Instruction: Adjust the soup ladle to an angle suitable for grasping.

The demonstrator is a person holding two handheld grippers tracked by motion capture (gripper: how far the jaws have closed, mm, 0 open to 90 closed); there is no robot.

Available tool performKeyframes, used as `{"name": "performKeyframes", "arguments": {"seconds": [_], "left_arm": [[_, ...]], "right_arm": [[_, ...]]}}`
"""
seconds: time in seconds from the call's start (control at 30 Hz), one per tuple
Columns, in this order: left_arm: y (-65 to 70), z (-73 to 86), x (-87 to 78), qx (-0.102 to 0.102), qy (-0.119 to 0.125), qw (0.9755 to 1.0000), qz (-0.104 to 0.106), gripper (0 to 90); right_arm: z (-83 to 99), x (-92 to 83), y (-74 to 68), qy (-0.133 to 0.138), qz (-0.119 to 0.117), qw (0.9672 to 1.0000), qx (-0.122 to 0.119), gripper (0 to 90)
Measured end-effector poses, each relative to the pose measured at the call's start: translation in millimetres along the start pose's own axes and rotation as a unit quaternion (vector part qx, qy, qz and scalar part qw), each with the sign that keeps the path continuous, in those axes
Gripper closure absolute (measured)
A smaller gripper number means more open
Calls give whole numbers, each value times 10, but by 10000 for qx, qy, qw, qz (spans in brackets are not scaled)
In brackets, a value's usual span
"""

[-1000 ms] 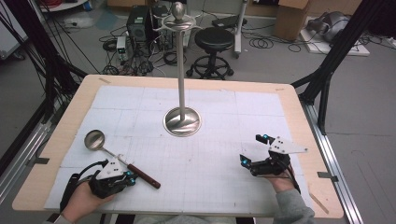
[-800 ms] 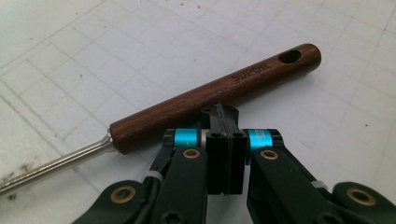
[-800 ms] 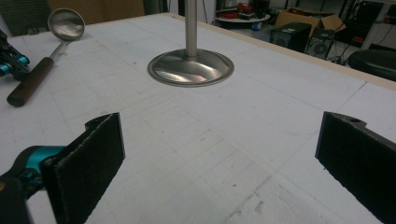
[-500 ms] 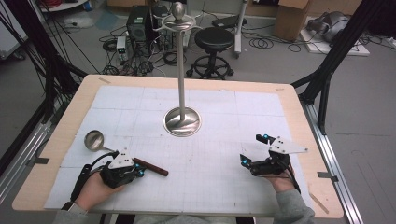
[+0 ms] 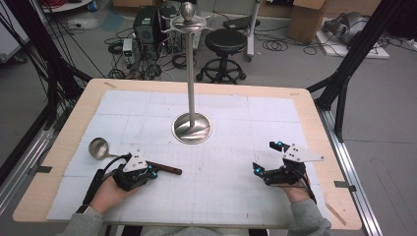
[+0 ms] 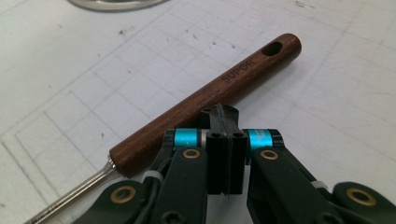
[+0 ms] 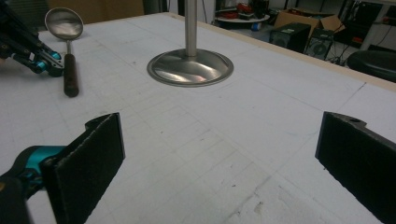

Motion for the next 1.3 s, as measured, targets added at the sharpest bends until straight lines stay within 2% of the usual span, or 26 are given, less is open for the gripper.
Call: {"name": "performKeyframes", "arguments": {"seconds": [0.03,0.3,0.33,0.4,0.5,0.6,0.73,0.8,0.83,0.87,0.9,0.93,0.97,1.0,1.03,1.17,1.27,1.3], "left_arm": [[-10,-27,37,-19,30,10000,-86,894],[-68,-84,131,-81,30,9997,-234,893],[-82,-104,160,-118,20,9994,-325,893],[-89,-114,178,-163,42,9993,-348,893],[-143,-150,237,-455,29,9983,-363,893],[-159,-163,258,-540,16,9979,-371,893],[-168,-175,268,-485,17,9978,-448,881],[-189,-171,235,-345,-3,9978,-569,881],[-265,-176,153,-443,50,9970,-632,881],[-265,-176,153,-443,50,9970,-632,882],[-381,-193,52,-586,155,9956,-721,884],[-381,-193,52,-586,155,9956,-721,888],[-514,-187,-45,-618,213,9937,-912,891],[-514,-187,-45,-618,213,9937,-912,894],[-634,-153,-127,-757,265,9919,-983,895],[-772,-78,-187,-860,249,9901,-1081,895],[-897,19,-212,-832,106,9893,-1193,896],[-970,78,-215,-895,39,9874,-1302,895]], "right_arm": [[-2,4,-4,1,-3,10000,-7,3],[1,10,-6,-9,-22,10000,-5,3],[2,10,-5,-15,-18,10000,2,3],[2,10,-5,-12,-15,10000,0,4],[-1,11,-7,-2,-10,10000,25,3],[1,13,-2,-14,-3,10000,8,3],[0,11,-6,-11,-20,10000,-3,3],[-10,-2,-3,24,-1,10000,16,3],[-14,-8,0,43,6,10000,1,3],[-18,-11,0,69,-5,10000,1,3],[-19,-12,1,73,-8,10000,-1,3],[-19,-12,1,73,-8,10000,-1,3],[-16,-15,-3,62,-9,10000,10,3],[-14,-14,-11,53,-22,10000,24,4],[-14,-16,-13,40,-22,10000,11,3],[-15,-14,-15,42,-13,10000,4,3],[-16,-5,-8,50,-19,10000,-43,3],[-12,-2,-20,35,-53,10000,-1,3]]}}
Point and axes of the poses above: each handheld gripper's, and its own axes: x roughly forward along the jaws, z roughly out of its underside, y roughly to its right, the point moved 7 cm from there along x, roughly forward along the jaws, and after that the axes turned 8 degrees about -z, right-handed, at the moved point
